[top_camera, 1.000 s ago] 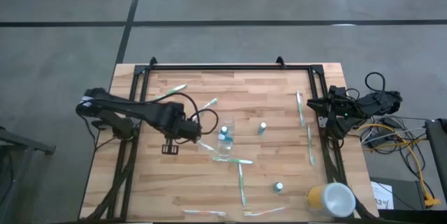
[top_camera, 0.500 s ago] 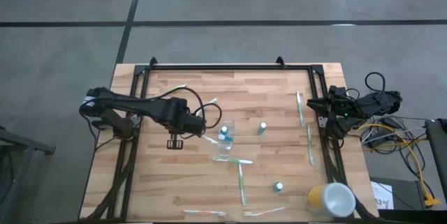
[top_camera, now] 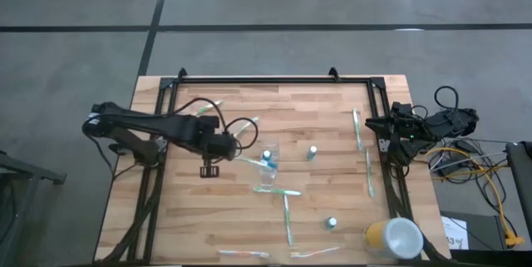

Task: Pick & Place toothbrushing station
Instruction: Put the white green toothbrush into the back side of the transparent organizer

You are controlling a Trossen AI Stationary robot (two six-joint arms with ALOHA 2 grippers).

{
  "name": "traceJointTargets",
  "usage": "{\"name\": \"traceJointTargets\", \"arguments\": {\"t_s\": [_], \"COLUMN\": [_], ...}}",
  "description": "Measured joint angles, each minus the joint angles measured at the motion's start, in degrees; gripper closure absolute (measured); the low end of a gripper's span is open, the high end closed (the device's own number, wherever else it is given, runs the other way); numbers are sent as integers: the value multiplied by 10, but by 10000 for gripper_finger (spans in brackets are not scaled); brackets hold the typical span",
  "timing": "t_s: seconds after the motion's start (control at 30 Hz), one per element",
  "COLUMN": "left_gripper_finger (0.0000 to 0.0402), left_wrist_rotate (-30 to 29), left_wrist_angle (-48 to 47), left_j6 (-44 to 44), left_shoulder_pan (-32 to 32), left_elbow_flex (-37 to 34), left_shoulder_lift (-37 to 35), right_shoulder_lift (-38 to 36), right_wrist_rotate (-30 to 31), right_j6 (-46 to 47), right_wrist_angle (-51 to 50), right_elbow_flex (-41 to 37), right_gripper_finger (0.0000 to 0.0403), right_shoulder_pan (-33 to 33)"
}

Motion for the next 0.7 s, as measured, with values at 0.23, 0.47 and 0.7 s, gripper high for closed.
{"name": "traceJointTargets", "arguments": {"t_s": [0.23,0.47,0.7], "left_gripper_finger": [401,401,401], "left_wrist_rotate": [1,-9,-16], "left_wrist_angle": [75,122,164], "left_j6": [1,-52,-34], "left_shoulder_pan": [0,0,0], "left_elbow_flex": [-47,-80,-98], "left_shoulder_lift": [-54,-81,-91], "right_shoulder_lift": [0,0,0], "right_wrist_rotate": [0,0,0], "right_j6": [0,0,0], "right_wrist_angle": [0,0,0], "right_elbow_flex": [0,0,0], "right_gripper_finger": [321,329,335], "right_shoulder_pan": [0,0,0]}}
